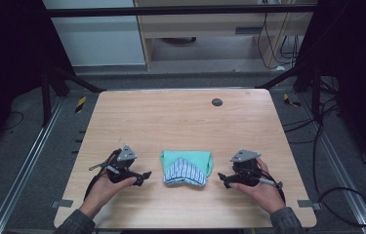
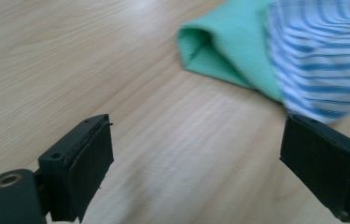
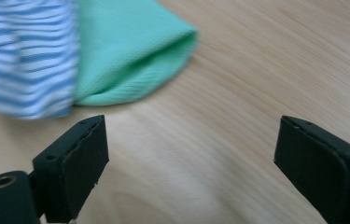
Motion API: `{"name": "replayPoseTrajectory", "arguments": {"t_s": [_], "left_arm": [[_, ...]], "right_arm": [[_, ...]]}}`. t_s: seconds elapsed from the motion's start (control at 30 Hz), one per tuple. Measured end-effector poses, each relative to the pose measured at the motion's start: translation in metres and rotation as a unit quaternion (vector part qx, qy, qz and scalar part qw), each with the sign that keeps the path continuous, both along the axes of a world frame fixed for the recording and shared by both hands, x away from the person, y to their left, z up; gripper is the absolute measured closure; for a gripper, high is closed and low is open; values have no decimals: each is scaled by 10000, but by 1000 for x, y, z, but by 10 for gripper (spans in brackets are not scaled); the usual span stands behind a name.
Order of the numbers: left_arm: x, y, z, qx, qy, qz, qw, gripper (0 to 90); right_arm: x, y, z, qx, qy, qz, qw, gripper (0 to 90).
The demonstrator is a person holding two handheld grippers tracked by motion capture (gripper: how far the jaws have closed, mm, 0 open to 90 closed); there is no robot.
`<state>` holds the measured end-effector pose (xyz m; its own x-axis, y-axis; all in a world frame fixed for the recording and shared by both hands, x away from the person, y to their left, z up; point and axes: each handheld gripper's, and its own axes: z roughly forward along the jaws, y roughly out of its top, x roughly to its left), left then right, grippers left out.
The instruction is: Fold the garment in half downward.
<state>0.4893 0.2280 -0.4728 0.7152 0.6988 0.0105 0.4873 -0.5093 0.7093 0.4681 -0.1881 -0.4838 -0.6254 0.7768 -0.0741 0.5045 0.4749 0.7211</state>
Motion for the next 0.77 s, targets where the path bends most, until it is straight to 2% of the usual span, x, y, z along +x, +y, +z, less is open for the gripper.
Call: {"name": "replayPoseTrajectory", "arguments": {"t_s": [0.1,0.13,0.17,0.2,0.23,0.3,0.33,0.4,0.47,0.5,0.7,0.77], "left_arm": [[14,11,-7,-37,13,358,9994,77],[14,11,-7,-37,13,358,9994,76],[18,15,-10,-58,-2,491,9988,76],[23,18,-12,-42,-9,643,9979,76],[30,23,-17,-137,0,874,9961,76],[37,26,-22,-127,-46,1036,9945,77],[37,26,-22,-127,-46,1036,9945,79],[42,27,-26,-133,-68,1165,9931,79],[48,27,-33,-4,-124,1257,9920,79],[50,26,-35,-46,-113,1316,9912,74],[52,26,-35,34,-54,1563,9877,4],[52,26,-35,26,-34,1574,9875,0]], "right_arm": [[11,-10,-5,107,44,-539,9985,75],[11,-10,-5,107,44,-539,9985,75],[15,-14,-7,100,32,-693,9975,75],[23,-21,-12,97,62,-1030,9946,75],[26,-23,-14,79,91,-1235,9923,79],[34,-27,-20,71,213,-1570,9873,89],[34,-27,-20,71,213,-1570,9873,89],[40,-31,-24,232,318,-1746,9838,54],[46,-33,-27,317,139,-1918,9808,44],[47,-33,-28,339,113,-1951,9801,27],[49,-31,-29,323,150,-2066,9778,2],[49,-31,-29,316,149,-2064,9778,2]]}}
